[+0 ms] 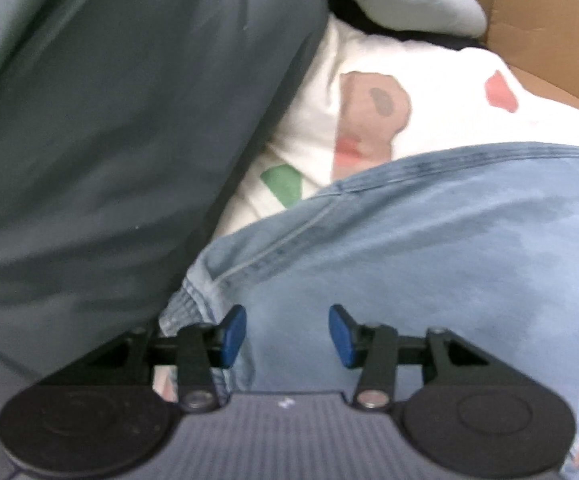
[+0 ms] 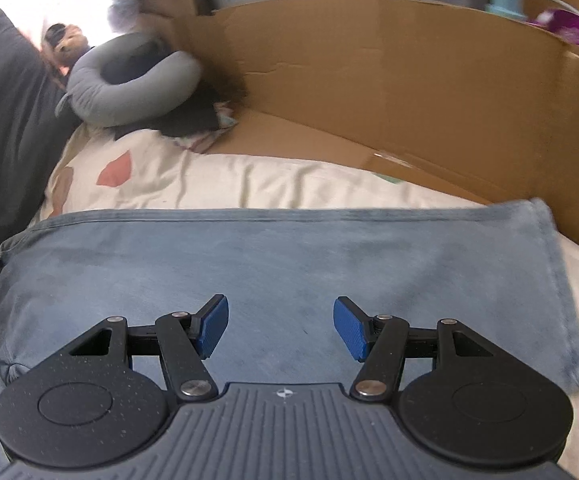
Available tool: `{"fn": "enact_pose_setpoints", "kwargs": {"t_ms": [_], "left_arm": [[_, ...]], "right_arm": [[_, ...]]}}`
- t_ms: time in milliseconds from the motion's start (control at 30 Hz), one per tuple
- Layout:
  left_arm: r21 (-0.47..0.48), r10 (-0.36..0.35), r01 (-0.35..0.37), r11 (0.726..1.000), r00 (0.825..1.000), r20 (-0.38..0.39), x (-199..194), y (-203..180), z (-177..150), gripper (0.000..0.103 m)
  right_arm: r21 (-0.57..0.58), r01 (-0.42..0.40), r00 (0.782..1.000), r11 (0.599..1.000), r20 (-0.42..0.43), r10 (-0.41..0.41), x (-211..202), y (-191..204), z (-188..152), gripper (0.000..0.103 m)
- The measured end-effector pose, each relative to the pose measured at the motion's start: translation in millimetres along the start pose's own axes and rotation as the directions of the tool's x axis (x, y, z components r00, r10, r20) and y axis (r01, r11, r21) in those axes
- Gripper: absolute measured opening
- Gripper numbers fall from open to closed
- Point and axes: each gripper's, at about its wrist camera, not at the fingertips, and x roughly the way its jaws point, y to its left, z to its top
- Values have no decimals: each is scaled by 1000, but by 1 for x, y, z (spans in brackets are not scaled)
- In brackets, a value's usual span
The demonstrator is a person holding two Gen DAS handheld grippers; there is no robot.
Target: Fold clothes
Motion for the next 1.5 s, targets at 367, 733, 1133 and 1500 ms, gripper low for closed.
{"fn": "enact_pose_setpoints", "kwargs": {"t_ms": [367,733,1133,1500], "left_arm": [[-111,-27,26,994,1000,-7,7,-37,-31,46],[-215,-21,9,976,998,-57,44,-41,-49,75],[-293,75,-107,950,990,-117,12,19,-60,6],[-324,82,-119,939,989,-125,-66,23,-71,31]], "right_arm": [[53,117,991,992,-64,-114,2,-53,-50,65],[73,185,980,980,-86,-179,49,-80,-66,64],[7,304,946,953,-118,-301,50,-94,-59,62],[93,305,944,948,-162,-288,-7,-139,-27,59]]}}
